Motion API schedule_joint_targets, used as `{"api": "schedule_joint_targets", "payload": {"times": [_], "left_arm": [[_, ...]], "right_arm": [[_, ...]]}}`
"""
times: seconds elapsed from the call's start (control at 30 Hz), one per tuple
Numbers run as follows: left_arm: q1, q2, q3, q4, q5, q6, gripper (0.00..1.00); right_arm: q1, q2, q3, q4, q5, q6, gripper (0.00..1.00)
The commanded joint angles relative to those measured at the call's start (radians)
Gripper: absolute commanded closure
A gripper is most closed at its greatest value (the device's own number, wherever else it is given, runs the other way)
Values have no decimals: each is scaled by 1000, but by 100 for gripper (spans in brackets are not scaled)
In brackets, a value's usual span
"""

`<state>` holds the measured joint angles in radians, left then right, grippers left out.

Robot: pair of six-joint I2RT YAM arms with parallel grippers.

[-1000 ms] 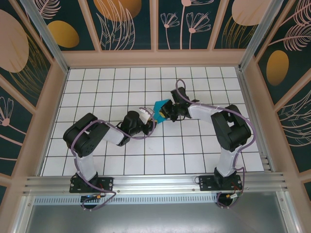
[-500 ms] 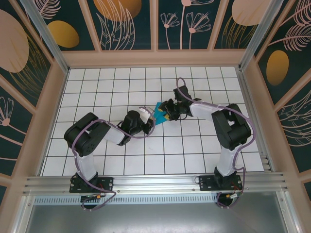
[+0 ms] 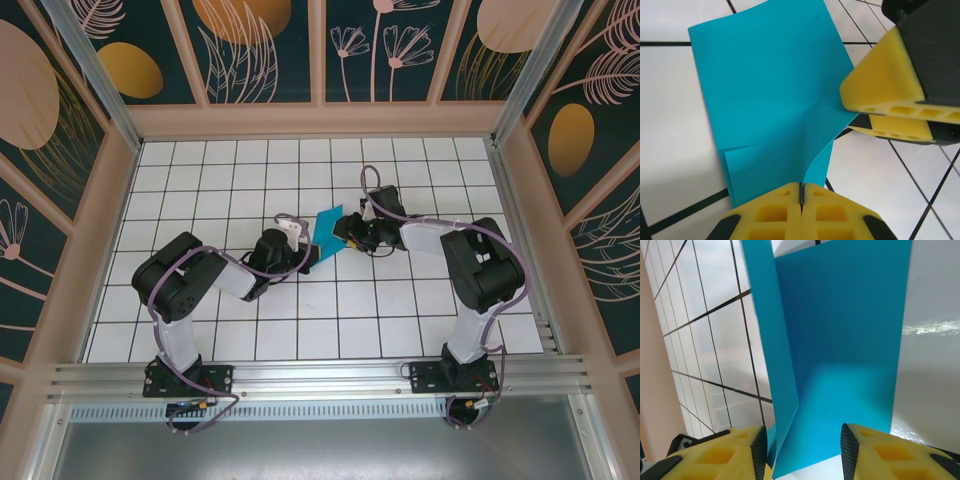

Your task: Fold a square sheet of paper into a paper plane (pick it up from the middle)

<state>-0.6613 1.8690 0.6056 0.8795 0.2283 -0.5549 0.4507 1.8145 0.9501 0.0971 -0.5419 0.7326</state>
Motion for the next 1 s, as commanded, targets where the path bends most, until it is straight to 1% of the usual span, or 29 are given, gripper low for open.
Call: {"api": "schedule_joint_targets", "payload": {"times": [0.0, 0.07, 0.2, 0.27, 0.37, 0.5, 0.6, 0.77, 0.97], "left_arm": [[-3, -25, -25, 46, 11, -120, 97], [-3, -31, -32, 50, 10, -123, 97], [-3, -30, -33, 46, 29, -97, 96], [-3, -30, -31, 40, 29, -91, 96], [-2, -38, -32, 34, 26, -97, 96], [-2, -66, -39, 26, -3, -133, 97], [-1, -84, -50, 22, -29, -180, 98], [0, -76, -66, 63, -24, -266, 98], [4, -53, -78, 103, -24, -339, 98]], "right_arm": [[-7, -34, -16, 84, -57, -73, 52], [-11, -42, -18, 94, -71, -71, 49], [-21, -55, -4, 101, -100, -52, 35], [-20, -58, 10, 89, -96, -54, 32], [-19, -58, 5, 88, -79, -68, 30], [-15, -29, -10, 98, -96, -73, 35], [-8, -12, -12, 116, -105, -73, 42], [2, 31, 32, 94, -117, -84, 55], [13, 78, 66, 73, -123, -97, 56]]}}
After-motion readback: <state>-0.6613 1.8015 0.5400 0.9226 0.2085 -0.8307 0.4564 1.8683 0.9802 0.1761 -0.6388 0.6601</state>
